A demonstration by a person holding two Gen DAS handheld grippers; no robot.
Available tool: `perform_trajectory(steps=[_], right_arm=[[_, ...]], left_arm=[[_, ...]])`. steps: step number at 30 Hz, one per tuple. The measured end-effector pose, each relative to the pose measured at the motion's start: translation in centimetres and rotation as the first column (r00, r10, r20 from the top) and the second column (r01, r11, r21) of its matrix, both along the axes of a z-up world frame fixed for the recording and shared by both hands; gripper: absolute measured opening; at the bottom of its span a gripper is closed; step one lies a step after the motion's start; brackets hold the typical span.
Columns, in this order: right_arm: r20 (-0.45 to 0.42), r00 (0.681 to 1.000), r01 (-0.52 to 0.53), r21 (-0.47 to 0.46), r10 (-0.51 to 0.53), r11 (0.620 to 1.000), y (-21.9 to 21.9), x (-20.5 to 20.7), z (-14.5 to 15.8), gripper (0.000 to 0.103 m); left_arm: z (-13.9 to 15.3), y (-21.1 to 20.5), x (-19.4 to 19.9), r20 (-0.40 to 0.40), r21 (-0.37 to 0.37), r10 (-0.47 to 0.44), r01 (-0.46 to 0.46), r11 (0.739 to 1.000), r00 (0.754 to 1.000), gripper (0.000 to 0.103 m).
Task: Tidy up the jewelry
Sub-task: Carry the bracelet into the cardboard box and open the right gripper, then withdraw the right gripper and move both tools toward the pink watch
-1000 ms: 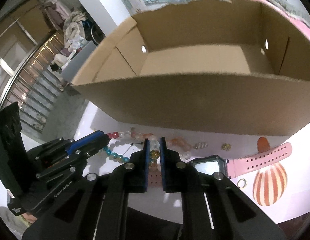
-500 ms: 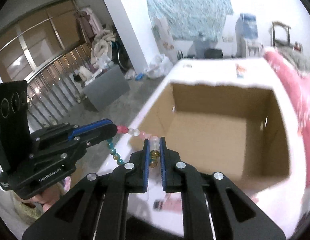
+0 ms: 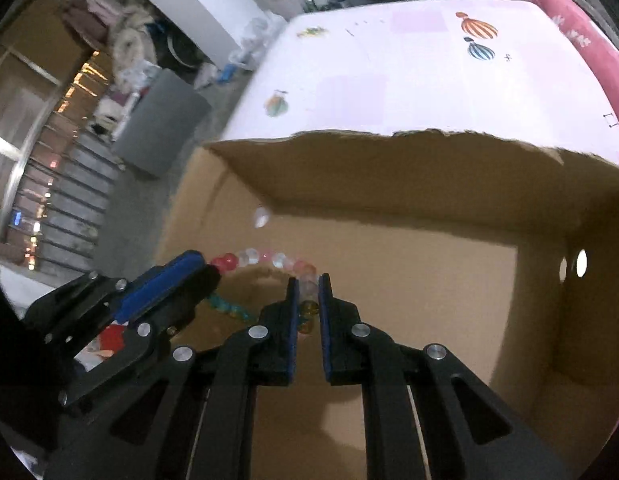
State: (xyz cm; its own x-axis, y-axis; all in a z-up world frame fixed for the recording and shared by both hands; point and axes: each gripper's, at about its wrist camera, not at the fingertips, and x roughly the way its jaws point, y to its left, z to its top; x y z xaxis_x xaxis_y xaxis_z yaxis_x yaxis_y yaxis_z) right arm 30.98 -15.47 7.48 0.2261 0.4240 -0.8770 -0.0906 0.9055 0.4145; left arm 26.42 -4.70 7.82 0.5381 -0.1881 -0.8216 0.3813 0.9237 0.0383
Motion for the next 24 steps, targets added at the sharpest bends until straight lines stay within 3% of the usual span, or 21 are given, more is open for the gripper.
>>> perform_trajectory(steps=[3, 5, 7, 8, 11, 15, 19, 22, 24], right_arm=[[-0.022, 1.0, 0.009, -0.003, -0.01, 1.0, 0.1, 0.6, -1.0, 0.011], [-0.015, 1.0, 0.009, 0.009, -0.009, 1.0, -0.1, 0.6, -1.0, 0.014], [0.017, 1.0, 0.014, 0.005, -0.015, 1.0, -0.6, -0.2, -0.3, 0.028], [0.043, 0.999, 0.016, -0.001, -0.015, 1.0, -0.8, -0.8, 0.4, 0.029], [0.141, 0.99, 0.031, -0.01, -0.029, 0.999, -2.0, -2.6, 3.3, 0.036], [0.327, 0.943, 0.068, -0.006, -0.062, 0.998, -3.7, -7.2, 8.1, 0.061], [0.489, 0.87, 0.083, -0.035, -0.056, 0.996, -4.8, -14.0, 12.0, 0.086], [0.56, 0.829, 0.083, -0.095, -0.016, 0.992, -5.1, -18.9, 13.0, 0.096], [0.579, 0.815, 0.085, -0.12, 0.0, 0.989, -5.0, -21.2, 12.6, 0.096]], left_arm=[[-0.2, 0.4, 0.8, -0.009, -0.001, 0.034, -0.034, 0.999, 0.999, 0.011], [0.4, 1.0, 0.4, -0.008, -0.027, 0.047, -0.047, 0.999, 0.999, 0.021], [1.7, 1.5, -0.5, 0.021, -0.054, 0.057, -0.055, 0.997, 0.998, 0.032], [2.2, 1.8, -0.8, 0.035, -0.06, 0.057, -0.055, 0.997, 0.998, 0.035], [4.2, 3.0, -3.0, 0.091, -0.086, 0.066, -0.058, 0.995, 0.994, 0.053], [6.7, 5.4, -7.7, 0.179, -0.126, 0.094, -0.072, 0.989, 0.979, 0.088], [6.5, 7.1, -12.4, 0.194, -0.146, 0.077, -0.049, 0.988, 0.978, 0.094], [4.1, 7.7, -14.9, 0.132, -0.121, 0.072, -0.056, 0.991, 0.989, 0.095], [1.1, 7.9, -16.2, 0.065, -0.108, 0.095, -0.088, 0.99, 0.993, 0.095]])
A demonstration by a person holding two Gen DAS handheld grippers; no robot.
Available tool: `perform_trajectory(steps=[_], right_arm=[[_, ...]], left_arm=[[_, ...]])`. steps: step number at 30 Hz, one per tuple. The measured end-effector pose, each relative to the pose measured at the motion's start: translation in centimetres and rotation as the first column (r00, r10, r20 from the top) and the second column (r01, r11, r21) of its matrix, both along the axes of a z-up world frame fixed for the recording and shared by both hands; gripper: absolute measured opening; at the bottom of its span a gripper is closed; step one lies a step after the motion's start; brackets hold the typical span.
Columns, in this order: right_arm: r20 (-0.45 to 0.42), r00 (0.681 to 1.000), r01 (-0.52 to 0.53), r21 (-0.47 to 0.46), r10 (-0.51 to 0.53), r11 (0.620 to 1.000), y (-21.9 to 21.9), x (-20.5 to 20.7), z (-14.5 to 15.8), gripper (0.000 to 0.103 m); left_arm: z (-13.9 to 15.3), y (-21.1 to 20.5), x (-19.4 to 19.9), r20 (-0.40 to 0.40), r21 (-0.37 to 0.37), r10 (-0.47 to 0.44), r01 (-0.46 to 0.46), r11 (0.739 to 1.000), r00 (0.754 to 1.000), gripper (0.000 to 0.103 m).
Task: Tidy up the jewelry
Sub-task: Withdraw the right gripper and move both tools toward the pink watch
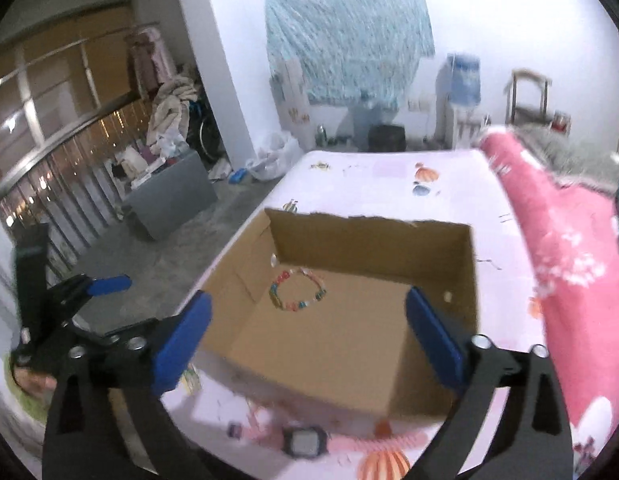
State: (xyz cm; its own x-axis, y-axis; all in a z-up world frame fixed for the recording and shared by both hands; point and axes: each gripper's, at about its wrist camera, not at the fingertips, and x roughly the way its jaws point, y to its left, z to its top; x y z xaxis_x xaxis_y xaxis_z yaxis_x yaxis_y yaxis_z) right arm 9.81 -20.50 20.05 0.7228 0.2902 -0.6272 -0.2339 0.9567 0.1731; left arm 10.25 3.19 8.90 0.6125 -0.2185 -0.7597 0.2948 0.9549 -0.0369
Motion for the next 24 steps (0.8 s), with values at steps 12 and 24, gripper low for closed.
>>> perform_trajectory(steps=[12, 24], right_arm=[[-0.251, 0.959, 0.104, -0.118, -0.131, 0.987, -0.5, -5.4, -11.1, 0.096], [-0.11, 0.968, 0.187, -0.28, -0.225, 0.942, -0.3, -5.9, -11.5, 0.096]], left_arm=[[-11.7, 0.5, 0.8, -0.173, 0.126, 0.148, -0.127, 0.984, 0.974, 0.095], [-11.7, 0.2, 1.5, -0.157, 0.104, 0.158, -0.143, 0.984, 0.975, 0.096]])
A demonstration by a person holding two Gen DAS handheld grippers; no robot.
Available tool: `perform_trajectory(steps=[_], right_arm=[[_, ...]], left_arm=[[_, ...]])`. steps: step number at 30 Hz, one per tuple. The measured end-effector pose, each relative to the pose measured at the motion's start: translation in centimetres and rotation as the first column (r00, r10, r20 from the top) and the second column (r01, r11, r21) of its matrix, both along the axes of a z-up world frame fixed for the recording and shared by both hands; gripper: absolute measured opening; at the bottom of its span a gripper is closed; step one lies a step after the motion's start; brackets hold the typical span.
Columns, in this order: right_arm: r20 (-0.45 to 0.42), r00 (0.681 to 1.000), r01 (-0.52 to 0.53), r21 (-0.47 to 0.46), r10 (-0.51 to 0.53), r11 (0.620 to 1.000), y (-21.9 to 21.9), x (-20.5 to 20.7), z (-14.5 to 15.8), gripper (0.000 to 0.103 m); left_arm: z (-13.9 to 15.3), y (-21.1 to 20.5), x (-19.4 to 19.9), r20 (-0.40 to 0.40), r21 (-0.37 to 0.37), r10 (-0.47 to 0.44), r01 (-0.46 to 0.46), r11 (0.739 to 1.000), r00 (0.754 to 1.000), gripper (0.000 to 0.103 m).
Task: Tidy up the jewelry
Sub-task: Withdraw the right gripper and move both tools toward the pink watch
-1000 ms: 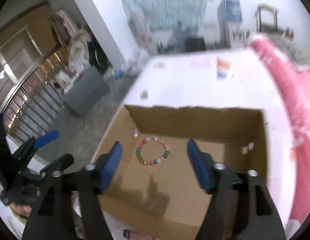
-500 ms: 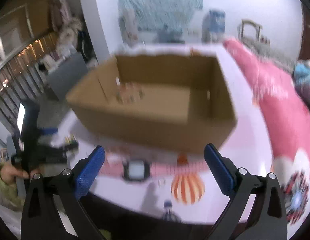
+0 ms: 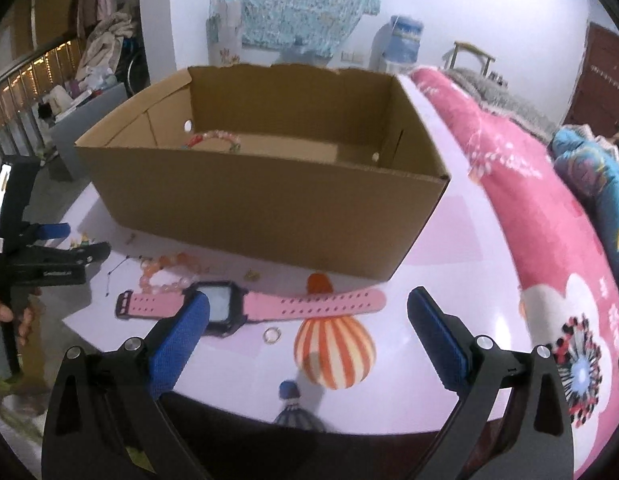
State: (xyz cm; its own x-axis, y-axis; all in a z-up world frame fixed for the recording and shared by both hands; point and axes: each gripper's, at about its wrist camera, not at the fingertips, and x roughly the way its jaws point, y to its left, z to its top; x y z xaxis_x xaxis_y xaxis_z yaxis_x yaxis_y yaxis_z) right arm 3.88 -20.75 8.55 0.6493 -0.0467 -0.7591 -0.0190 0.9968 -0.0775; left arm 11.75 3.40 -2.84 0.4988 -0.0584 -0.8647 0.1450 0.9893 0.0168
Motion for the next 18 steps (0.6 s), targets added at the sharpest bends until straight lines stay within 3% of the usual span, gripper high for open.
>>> perform_trajectory(steps=[3, 12, 18], right_arm=[[0.015, 1.0, -0.003, -0.001, 0.003, 1.0, -0.1, 0.2, 0.0, 0.096], [0.068, 0.997, -0.036, 0.192, 0.024, 0.981, -2.1, -0.3, 0.0, 0.096], [0.064, 0.998, -0.02, 0.239, 0.005, 0.971, -3.1, -0.7, -0.1, 0.096]], left_arm=[[0.0, -0.1, 0.0, 0.002, 0.002, 0.0, 0.0, 1.0, 1.0, 0.096], [-0.1, 0.0, -0.5, 0.021, -0.004, -0.008, 0.008, 1.0, 1.0, 0.096], [0.1, 0.0, -0.5, 0.018, 0.008, -0.027, 0.027, 1.0, 0.999, 0.096]])
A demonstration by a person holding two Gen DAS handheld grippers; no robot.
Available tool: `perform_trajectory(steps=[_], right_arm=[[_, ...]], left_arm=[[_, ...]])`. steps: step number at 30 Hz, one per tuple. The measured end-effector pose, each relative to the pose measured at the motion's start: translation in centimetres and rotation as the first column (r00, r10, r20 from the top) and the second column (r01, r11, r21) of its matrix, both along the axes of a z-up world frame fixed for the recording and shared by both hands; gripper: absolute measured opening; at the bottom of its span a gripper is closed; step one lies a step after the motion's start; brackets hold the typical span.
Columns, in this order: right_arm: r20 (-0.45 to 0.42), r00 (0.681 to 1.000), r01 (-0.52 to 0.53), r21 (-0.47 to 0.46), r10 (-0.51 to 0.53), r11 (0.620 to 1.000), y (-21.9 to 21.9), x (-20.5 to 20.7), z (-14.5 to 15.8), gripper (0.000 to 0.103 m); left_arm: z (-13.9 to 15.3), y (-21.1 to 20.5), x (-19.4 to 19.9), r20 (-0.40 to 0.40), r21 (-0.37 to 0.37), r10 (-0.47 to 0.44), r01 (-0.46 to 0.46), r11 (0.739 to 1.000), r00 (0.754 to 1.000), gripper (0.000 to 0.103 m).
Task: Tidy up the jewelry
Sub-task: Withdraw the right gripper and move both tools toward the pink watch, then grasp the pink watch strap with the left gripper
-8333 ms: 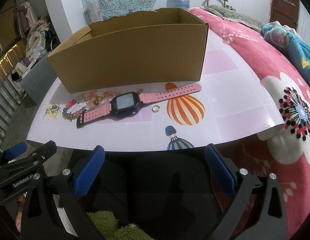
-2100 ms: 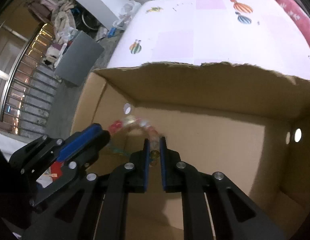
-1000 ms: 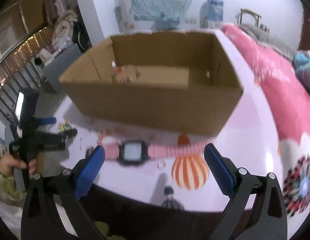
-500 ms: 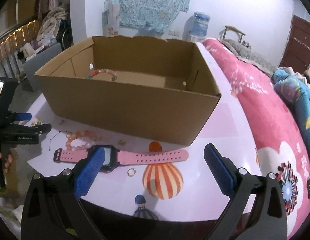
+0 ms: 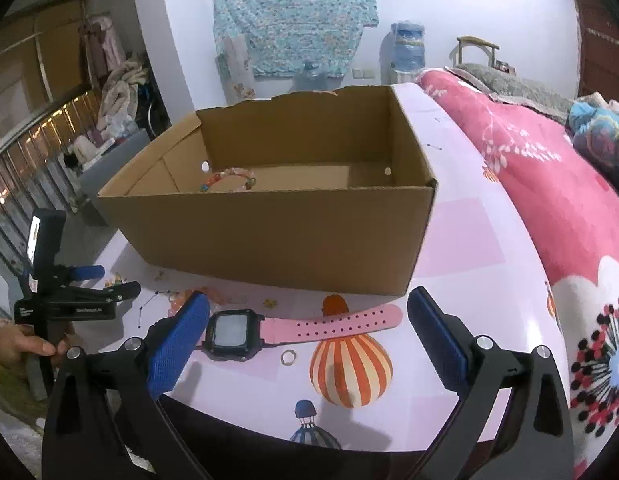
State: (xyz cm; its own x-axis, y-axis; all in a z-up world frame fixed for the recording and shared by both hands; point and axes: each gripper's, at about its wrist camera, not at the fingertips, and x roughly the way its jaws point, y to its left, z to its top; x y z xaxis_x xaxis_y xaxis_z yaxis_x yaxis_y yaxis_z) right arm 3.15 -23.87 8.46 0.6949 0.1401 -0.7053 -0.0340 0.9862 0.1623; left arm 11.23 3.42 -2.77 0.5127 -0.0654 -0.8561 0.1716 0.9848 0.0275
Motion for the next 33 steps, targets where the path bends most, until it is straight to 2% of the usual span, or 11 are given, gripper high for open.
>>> perform_trajectory(steps=[3, 6, 9, 12, 15, 18, 21, 24, 27, 30, 33], right_arm=[[-0.017, 1.0, 0.006, 0.018, -0.006, 1.0, -0.4, -0.1, -0.2, 0.096], [-0.024, 1.0, 0.004, 0.038, -0.003, 0.999, -0.8, -0.2, -0.3, 0.096], [-0.035, 0.999, 0.002, 0.075, 0.001, 0.997, -1.1, -0.1, -0.3, 0.096], [-0.052, 0.999, -0.005, 0.102, 0.01, 0.995, -1.2, 0.2, -0.6, 0.096], [-0.066, 0.997, -0.027, 0.126, 0.036, 0.992, -0.9, 0.2, -0.8, 0.096], [-0.068, 0.994, -0.071, 0.128, 0.081, 0.989, -0.4, 0.4, -0.8, 0.096], [-0.055, 0.983, -0.168, 0.089, 0.173, 0.982, 0.8, 0.7, -0.9, 0.09], [-0.059, 0.947, -0.317, 0.014, 0.317, 0.948, 2.4, 1.3, -1.2, 0.084], [-0.115, 0.882, -0.466, -0.074, 0.456, 0.882, 4.3, 2.5, -1.9, 0.078], [-0.179, 0.817, -0.571, -0.125, 0.548, 0.811, 5.9, 3.3, -3.0, 0.072], [-0.218, 0.779, -0.623, -0.165, 0.587, 0.765, 7.0, 3.9, -3.7, 0.068]], left_arm=[[0.8, 0.0, -0.4, 0.042, 0.042, 0.023, -0.025, 0.999, 0.999, 0.096], [2.7, -0.1, -1.6, 0.114, -0.04, -0.01, 0.015, 0.999, 0.993, 0.096], [4.5, -2.1, -3.4, 0.178, -0.104, -0.12, 0.14, 0.985, 0.977, 0.096], [4.8, -4.7, -4.8, 0.186, -0.109, -0.239, 0.262, 0.959, 0.953, 0.096], [3.7, -7.9, -6.3, 0.166, -0.078, -0.345, 0.361, 0.929, 0.924, 0.095], [2.8, -9.6, -7.1, 0.155, -0.072, -0.383, 0.397, 0.915, 0.911, 0.095], [2.2, -10.6, -7.4, 0.158, -0.062, -0.398, 0.411, 0.909, 0.904, 0.095], [1.9, -10.5, -7.6, 0.163, -0.035, -0.411, 0.422, 0.906, 0.897, 0.095], [1.9, -10.3, -8.1, 0.175, -0.003, -0.42, 0.427, 0.904, 0.89, 0.093], [1.8, -10.3, -8.5, 0.185, 0.028, -0.42, 0.422, 0.906, 0.889, 0.09], [1.7, -10.2, -8.6, 0.188, 0.04, -0.418, 0.418, 0.908, 0.889, 0.082]])
